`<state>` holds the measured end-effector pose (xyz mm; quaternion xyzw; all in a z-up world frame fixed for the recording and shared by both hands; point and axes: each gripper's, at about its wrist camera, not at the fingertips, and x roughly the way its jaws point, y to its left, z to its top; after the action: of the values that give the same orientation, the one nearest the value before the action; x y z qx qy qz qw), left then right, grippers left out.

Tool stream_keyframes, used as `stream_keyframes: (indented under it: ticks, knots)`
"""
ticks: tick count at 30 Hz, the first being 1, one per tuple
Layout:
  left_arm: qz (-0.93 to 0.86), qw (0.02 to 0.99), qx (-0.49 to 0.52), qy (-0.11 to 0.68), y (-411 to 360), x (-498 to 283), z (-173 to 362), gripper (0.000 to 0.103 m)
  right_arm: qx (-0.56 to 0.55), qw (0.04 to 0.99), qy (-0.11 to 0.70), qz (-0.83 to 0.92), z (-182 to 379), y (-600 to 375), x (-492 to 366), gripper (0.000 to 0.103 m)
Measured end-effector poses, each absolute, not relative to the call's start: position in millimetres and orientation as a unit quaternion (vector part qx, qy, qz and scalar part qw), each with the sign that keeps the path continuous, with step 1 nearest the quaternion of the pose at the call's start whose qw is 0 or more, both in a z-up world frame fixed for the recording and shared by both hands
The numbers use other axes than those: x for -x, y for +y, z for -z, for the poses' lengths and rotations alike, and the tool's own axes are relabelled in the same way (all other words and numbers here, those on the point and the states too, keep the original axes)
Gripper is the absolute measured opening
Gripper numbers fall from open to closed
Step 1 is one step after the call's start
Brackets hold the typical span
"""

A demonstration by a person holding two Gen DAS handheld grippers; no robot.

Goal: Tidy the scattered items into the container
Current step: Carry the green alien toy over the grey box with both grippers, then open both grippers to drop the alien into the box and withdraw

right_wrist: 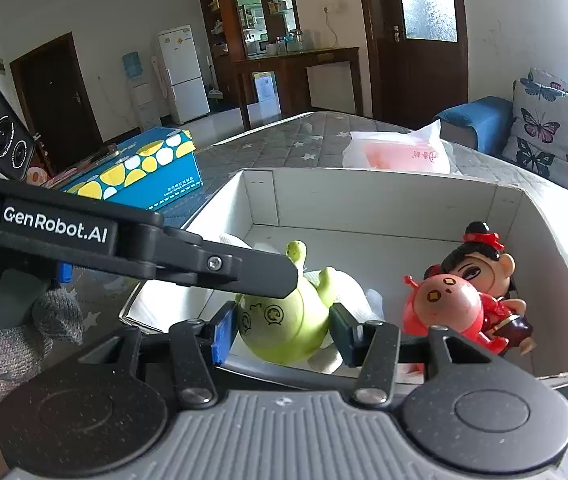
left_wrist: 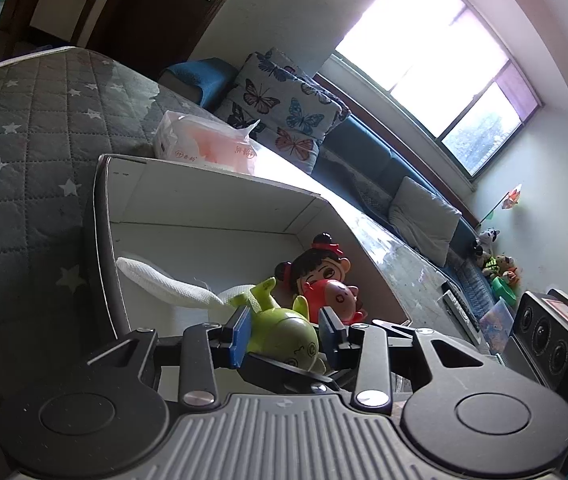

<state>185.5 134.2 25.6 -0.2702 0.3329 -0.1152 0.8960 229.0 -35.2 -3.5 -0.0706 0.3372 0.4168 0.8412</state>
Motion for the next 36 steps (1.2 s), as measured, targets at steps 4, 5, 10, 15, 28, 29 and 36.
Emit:
stream_keyframes:
  ticks: [4, 5, 10, 15, 28, 29, 36]
  knots:
    - [0.115, 0.895, 0.269, 0.336, 133.6, -184.1, -27.2, 0.039, 0.061, 0.839, 0.344, -0.417, 1.4, -38.5, -230.3, 0.051]
    - [0.116, 0.895, 0.272, 0.335, 134.6, -183.5, -27.8, 0.039, 0.062, 0.840, 0.342, -0.417, 0.1, -39.9, -229.6, 0.051]
    - [0.111, 0.894, 0.284, 0.329, 140.3, -182.8, -30.7, 0.039, 0.062, 0.838, 0.345, -0.418, -1.5, -36.9, -228.1, 0.051]
    - [0.104, 0.893, 0.284, 0.333, 142.8, -183.7, -29.7, 0.039, 0.069, 0.838, 0.346, -0.416, -1.8, -32.7, -228.9, 0.053]
    - [0.105, 0.898, 0.281, 0.322, 139.2, -174.5, -37.5, 0.039, 0.069, 0.848, 0.332, -0.408, -11.3, -42.0, -215.7, 0.054]
    - [0.106, 0.899, 0.280, 0.319, 138.0, -172.9, -39.6, 0.039, 0.067, 0.849, 0.328, -0.408, -12.8, -45.3, -213.9, 0.055]
    - [0.120, 0.905, 0.265, 0.311, 120.8, -157.7, -50.2, 0.039, 0.061, 0.867, 0.303, -0.392, -25.5, -75.3, -186.6, 0.064]
